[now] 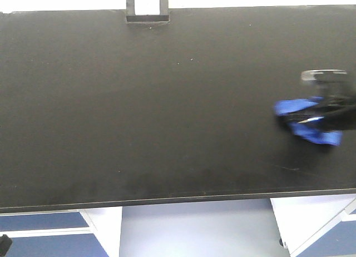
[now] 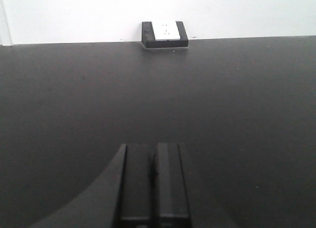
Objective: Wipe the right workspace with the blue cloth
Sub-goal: 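Wipe the cloth across the counter with the right gripper, back and forth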
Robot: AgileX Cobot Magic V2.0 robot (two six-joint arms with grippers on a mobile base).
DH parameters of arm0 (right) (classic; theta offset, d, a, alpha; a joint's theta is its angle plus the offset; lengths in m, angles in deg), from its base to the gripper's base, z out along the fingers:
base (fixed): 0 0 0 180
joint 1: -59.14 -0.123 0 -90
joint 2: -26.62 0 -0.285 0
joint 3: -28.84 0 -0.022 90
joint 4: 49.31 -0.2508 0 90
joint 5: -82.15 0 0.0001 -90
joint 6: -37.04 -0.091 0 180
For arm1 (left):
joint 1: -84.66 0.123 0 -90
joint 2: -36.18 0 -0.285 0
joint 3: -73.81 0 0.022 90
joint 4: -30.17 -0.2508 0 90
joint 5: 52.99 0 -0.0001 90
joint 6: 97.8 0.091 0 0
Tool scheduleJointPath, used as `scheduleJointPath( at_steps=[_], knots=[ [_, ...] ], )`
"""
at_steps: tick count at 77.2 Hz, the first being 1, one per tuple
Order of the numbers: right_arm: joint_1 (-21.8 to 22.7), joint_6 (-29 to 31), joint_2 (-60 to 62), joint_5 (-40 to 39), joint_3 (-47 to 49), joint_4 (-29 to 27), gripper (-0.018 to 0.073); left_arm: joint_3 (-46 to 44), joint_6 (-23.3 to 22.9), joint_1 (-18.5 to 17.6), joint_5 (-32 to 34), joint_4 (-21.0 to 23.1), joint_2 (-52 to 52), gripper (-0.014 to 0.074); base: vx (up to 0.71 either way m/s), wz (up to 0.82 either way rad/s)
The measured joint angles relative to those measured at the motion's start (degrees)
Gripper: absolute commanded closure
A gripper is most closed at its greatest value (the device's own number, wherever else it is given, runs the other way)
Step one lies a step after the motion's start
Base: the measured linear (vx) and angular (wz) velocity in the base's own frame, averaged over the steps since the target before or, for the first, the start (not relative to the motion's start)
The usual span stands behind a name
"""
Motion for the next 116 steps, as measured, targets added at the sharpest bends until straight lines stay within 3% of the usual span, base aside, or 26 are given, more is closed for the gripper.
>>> scheduleJointPath(
  at_steps=[10, 30, 37, 47, 63, 71, 92, 116],
  knots=[
    [-2.3, 0.0, 0.0, 0.0, 0.0, -0.6, 0.0561, 0.0, 0.0, 0.0, 0.0, 0.0, 0.0, 0.0603, 0.0, 0.0],
    [-25.2, 3.2, 0.0, -0.1, 0.0, -0.9, 0.0561, 0.0, 0.0, 0.0, 0.0, 0.0, 0.0, 0.0603, 0.0, 0.0],
    [-29.1, 4.0, 0.0, -1.0, 0.0, -0.9, 0.0561, 0.0, 0.0, 0.0, 0.0, 0.0, 0.0, 0.0603, 0.0, 0.0],
    [-26.2, 4.3, 0.0, -2.0, -0.1, -0.9, 0.0559, 0.0, 0.0, 0.0, 0.0, 0.0, 0.0, 0.0603, 0.0, 0.0],
    [-10.7, 4.3, -0.8, -4.0, -0.2, -1.0, 0.0558, 0.0, 0.0, 0.0, 0.0, 0.0, 0.0, 0.0603, 0.0, 0.0],
    [-7.2, 4.3, -0.9, -5.1, -0.2, -1.1, 0.0548, 0.0, 0.0, 0.0, 0.0, 0.0, 0.0, 0.0603, 0.0, 0.0],
    [-9.3, 5.7, -0.9, -9.6, -0.2, -1.1, 0.0414, 0.0, 0.0, 0.0, 0.0, 0.0, 0.0, 0.0603, 0.0, 0.0],
    [-12.0, 6.9, 1.1, -11.3, -0.2, -1.6, 0.0067, 0.0, 0.0, 0.0, 0.0, 0.0, 0.0, 0.0603, 0.0, 0.0]
  ],
)
